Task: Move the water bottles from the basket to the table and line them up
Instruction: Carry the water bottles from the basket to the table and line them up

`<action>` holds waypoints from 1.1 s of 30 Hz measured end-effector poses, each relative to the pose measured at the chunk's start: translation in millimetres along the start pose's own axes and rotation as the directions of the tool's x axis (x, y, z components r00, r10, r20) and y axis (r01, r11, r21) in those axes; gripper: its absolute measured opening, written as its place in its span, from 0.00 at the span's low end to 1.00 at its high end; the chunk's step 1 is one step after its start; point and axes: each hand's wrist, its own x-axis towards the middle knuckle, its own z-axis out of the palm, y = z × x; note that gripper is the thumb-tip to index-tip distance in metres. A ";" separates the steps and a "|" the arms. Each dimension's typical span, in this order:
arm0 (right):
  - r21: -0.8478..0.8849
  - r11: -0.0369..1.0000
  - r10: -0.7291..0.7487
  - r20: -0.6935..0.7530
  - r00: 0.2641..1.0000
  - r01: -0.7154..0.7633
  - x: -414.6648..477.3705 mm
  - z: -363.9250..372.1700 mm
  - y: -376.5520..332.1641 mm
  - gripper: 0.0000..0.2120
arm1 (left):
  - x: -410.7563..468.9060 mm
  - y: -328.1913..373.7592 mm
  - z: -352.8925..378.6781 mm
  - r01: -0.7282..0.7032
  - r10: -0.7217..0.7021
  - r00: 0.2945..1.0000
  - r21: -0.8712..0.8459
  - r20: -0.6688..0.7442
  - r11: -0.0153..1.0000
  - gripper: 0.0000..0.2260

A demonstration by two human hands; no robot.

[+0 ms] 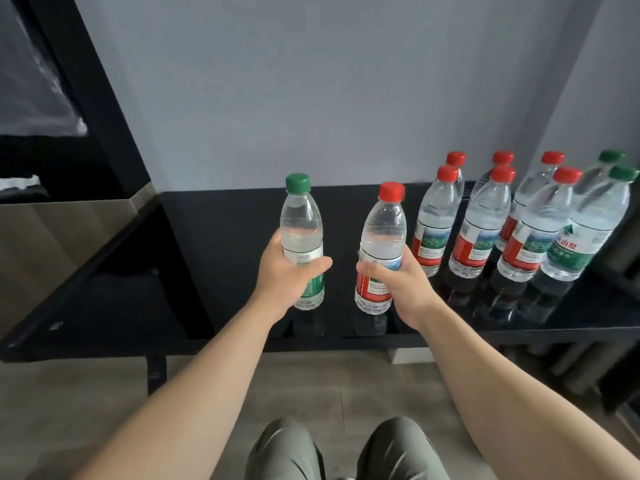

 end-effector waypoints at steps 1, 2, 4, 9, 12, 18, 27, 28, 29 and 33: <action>0.000 1.000 0.010 -0.003 1.000 -0.010 0.9 -1.2 2.5 0.26 | -0.1 -2.8 3.1 0.001 -0.001 1.000 -0.002 -0.002 1.000 0.22; -0.004 1.000 0.016 -0.008 1.000 -0.016 1.2 -1.7 4.2 0.26 | -0.1 -5.6 5.7 0.006 -0.006 1.000 -0.002 -0.004 1.000 0.23; -0.016 1.000 0.019 -0.031 0.999 -0.020 3.6 -2.2 8.8 0.27 | -0.1 -10.1 10.6 0.016 -0.016 1.000 -0.003 -0.006 1.000 0.23; -0.048 0.999 0.008 -0.079 0.997 -0.012 10.9 -2.4 14.8 0.27 | 1.4 -25.4 22.3 0.034 -0.033 0.998 0.007 -0.049 0.999 0.24; -0.060 0.998 -0.012 -0.083 0.996 0.007 12.9 -2.3 16.7 0.29 | 2.1 -33.0 27.6 0.045 -0.044 0.996 0.002 -0.081 0.999 0.25; -0.087 0.996 -0.008 -0.067 0.998 0.003 15.2 -2.5 19.8 0.33 | 5.8 -35.8 25.2 0.053 -0.053 0.999 0.001 0.001 0.999 0.25; -0.240 0.963 -0.143 -0.080 0.987 0.120 0.1 -8.1 0.6 0.53 | -1.4 -19.2 9.4 0.031 -0.037 0.997 0.096 0.063 0.995 0.47; -0.324 0.931 -0.213 -0.111 0.971 0.167 -4.5 -8.3 -7.2 0.56 | -3.5 -14.5 4.7 0.006 -0.014 0.999 0.138 0.052 0.990 0.52; -0.436 0.873 -0.303 -0.138 0.943 0.217 -8.6 -8.4 -14.5 0.57 | -6.4 -8.0 0.1 -0.028 0.023 0.999 0.192 0.029 0.981 0.55; -0.845 0.420 -0.654 -0.030 0.756 0.331 -19.0 -6.6 -38.8 0.53 | -18.8 26.7 -10.7 -0.358 0.384 0.921 0.525 0.065 0.772 0.57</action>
